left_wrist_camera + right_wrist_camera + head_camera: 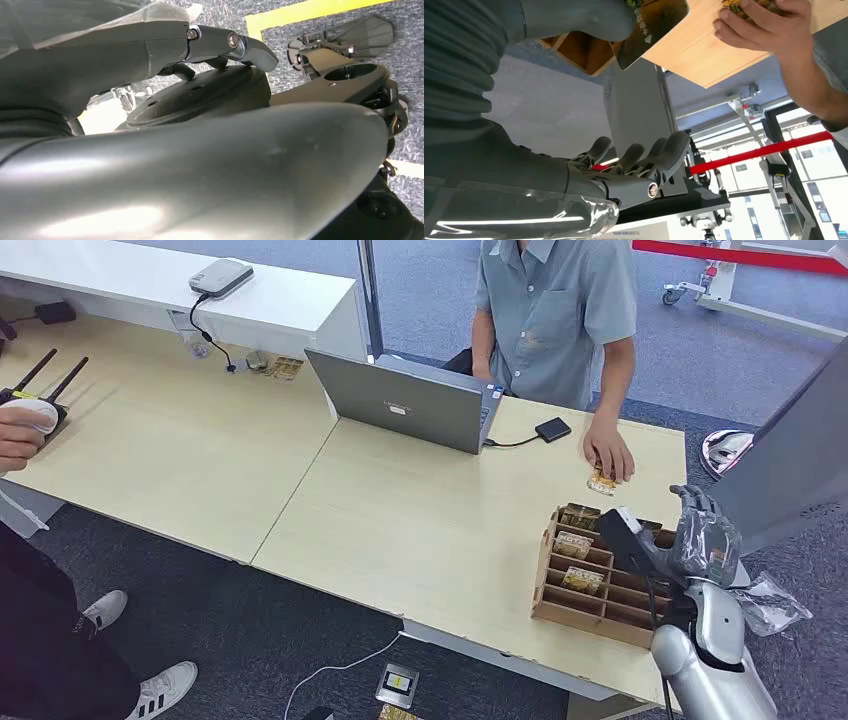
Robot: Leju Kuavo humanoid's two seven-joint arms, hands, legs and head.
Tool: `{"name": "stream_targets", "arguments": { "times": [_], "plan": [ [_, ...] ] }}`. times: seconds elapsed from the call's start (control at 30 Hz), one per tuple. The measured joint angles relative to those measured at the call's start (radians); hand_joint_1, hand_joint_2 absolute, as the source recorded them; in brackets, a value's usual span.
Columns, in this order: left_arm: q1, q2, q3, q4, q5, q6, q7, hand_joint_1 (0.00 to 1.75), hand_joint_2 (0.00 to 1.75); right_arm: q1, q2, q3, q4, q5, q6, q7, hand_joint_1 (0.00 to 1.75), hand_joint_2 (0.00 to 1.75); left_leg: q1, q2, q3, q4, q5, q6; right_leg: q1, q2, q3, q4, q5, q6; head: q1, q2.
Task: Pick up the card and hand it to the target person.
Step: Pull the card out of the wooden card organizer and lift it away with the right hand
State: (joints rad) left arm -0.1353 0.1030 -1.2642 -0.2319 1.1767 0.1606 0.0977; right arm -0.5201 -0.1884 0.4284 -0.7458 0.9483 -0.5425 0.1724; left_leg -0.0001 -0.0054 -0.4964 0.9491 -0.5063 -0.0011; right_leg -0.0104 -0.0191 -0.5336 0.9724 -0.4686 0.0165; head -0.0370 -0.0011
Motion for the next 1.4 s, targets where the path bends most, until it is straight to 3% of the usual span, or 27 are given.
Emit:
{"name": "stream_targets", "arguments": {
  "times": [1.17,1.4],
  "plan": [
    [0.0,0.0,0.0,0.0,0.0,0.0,0.0,0.0,0.0,0.0,0.0,0.001,0.001,0.0,0.0,0.0,0.7,1.75,0.0,0.0,0.0,0.0,0.0,0.0,0.0,0.0,0.0,0.0,0.0,0.0,0.0,0.0],
    [0.0,0.0,0.0,0.001,0.0,0.0,-0.001,0.0,0.0,0.0,0.002,0.007,0.005,0.0,-0.007,-0.003,0.96,1.75,0.0,0.0,0.0,0.0,0.0,0.0,0.0,0.0,0.0,0.0,0.0,0.0,0.0,0.0]
  ]
}}
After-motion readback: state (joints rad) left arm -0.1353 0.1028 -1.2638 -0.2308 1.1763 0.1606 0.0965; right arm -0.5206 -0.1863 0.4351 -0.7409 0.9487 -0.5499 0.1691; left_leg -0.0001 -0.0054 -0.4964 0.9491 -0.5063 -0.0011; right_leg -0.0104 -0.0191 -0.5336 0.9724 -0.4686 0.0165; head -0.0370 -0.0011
